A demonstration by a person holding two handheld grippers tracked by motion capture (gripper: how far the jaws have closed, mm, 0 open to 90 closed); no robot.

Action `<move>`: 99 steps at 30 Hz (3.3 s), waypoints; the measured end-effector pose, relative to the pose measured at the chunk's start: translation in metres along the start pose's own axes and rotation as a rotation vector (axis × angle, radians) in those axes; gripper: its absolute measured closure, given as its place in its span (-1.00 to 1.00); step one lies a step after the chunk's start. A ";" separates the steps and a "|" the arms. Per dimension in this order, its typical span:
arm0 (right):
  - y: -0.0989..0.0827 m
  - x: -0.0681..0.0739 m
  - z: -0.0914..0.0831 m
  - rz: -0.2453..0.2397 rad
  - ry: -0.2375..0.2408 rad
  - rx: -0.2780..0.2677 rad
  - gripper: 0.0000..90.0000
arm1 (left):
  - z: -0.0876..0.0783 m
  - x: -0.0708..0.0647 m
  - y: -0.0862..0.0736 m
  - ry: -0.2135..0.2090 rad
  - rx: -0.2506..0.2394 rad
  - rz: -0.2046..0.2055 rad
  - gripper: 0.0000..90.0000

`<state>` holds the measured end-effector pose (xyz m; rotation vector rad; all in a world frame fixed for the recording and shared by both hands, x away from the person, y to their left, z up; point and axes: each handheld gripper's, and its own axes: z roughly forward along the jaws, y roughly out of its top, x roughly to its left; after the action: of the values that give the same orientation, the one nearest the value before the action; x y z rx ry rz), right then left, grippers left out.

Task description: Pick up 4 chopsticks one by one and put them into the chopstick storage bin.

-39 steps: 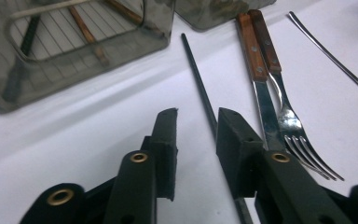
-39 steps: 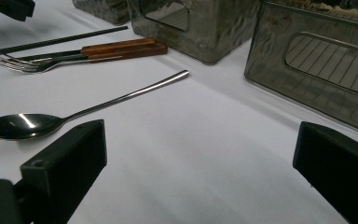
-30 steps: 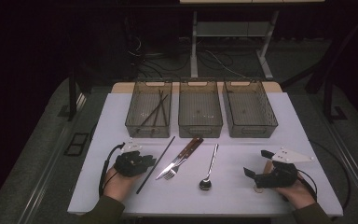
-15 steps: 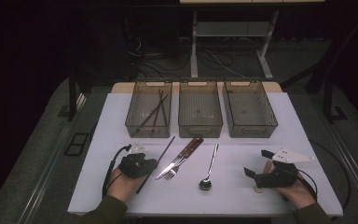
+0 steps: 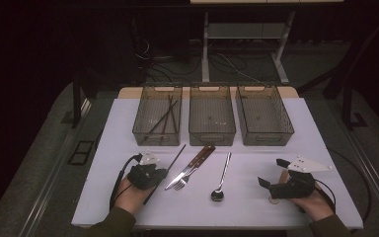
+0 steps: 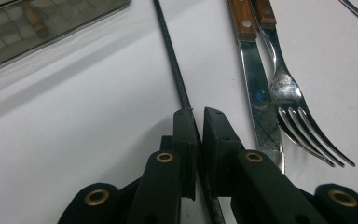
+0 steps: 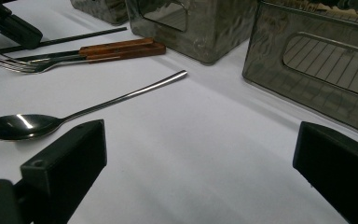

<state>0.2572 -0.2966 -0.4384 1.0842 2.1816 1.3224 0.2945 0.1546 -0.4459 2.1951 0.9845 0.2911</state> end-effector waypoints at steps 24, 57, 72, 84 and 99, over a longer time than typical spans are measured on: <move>0.001 -0.001 -0.002 -0.003 0.000 -0.003 -0.95 | -0.011 0.011 0.001 0.005 -0.018 0.009 0.92; 0.000 -0.001 -0.001 -0.004 0.000 -0.001 -0.95 | -0.041 0.019 0.014 -0.077 -0.101 0.010 0.92; 0.000 -0.001 0.000 -0.005 -0.003 0.002 -0.95 | -0.051 0.028 0.031 -0.079 -0.172 0.007 0.92; -0.001 -0.001 0.000 0.003 -0.005 0.005 -0.95 | -0.055 0.042 0.049 -0.061 -0.228 -0.005 0.92; -0.001 -0.001 0.000 0.007 -0.008 0.005 -0.95 | -0.052 0.067 0.071 -0.022 -0.273 -0.049 0.92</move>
<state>0.2576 -0.2980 -0.4391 1.0982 2.1789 1.3143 0.3570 0.1966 -0.3652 1.9209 0.9269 0.3562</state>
